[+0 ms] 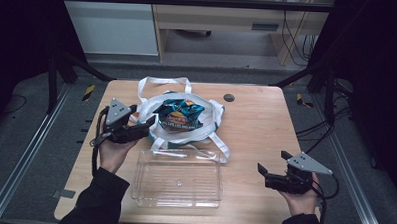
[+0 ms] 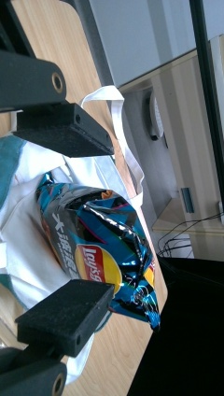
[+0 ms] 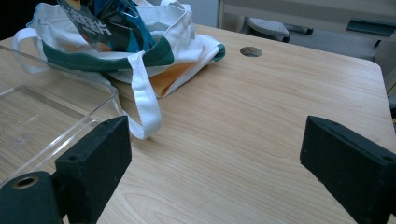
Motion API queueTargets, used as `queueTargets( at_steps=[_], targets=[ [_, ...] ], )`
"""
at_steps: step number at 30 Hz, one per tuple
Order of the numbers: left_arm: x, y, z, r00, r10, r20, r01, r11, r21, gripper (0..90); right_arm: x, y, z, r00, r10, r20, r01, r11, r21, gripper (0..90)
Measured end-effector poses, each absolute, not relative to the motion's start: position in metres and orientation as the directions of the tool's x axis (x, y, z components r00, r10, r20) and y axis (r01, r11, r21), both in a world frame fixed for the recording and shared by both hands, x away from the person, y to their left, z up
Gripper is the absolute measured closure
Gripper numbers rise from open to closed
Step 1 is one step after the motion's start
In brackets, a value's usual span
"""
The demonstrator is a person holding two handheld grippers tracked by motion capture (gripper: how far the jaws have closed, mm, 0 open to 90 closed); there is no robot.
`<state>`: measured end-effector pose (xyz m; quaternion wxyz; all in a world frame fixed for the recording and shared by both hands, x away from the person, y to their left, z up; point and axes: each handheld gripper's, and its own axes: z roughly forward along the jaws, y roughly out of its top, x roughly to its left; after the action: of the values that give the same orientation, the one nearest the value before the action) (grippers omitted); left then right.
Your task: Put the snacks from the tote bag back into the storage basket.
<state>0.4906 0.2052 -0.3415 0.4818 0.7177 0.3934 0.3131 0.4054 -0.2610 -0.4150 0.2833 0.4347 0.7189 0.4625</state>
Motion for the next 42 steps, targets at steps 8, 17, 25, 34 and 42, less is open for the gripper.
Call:
queueTargets(
  at_steps=[8,17,25,34,42],
  targets=[
    [0.504,0.196,-0.345,0.500,0.863,0.071,0.275,-0.236,0.932,28.9,0.406,-0.261,-0.415,-0.464,0.886,-0.002,0.366,0.194,0.910,9.5],
    [0.515,0.191,-0.346,0.495,0.866,0.067,0.286,-0.235,0.929,29.6,0.406,-0.261,-0.416,-0.469,0.883,-0.001,0.366,0.196,0.910,9.6],
    [0.525,0.186,-0.346,0.496,0.865,0.076,0.292,-0.248,0.924,31.7,0.406,-0.263,-0.416,-0.467,0.884,-0.002,0.364,0.194,0.911,9.7],
    [0.532,0.184,-0.350,0.503,0.860,0.084,0.300,-0.264,0.916,35.8,0.406,-0.263,-0.418,-0.470,0.883,-0.002,0.370,0.199,0.907,9.8],
    [0.540,0.179,-0.356,0.508,0.855,0.102,0.318,-0.296,0.901,42.9,0.407,-0.263,-0.420,-0.472,0.882,0.000,0.375,0.200,0.905,9.8]
  ],
)
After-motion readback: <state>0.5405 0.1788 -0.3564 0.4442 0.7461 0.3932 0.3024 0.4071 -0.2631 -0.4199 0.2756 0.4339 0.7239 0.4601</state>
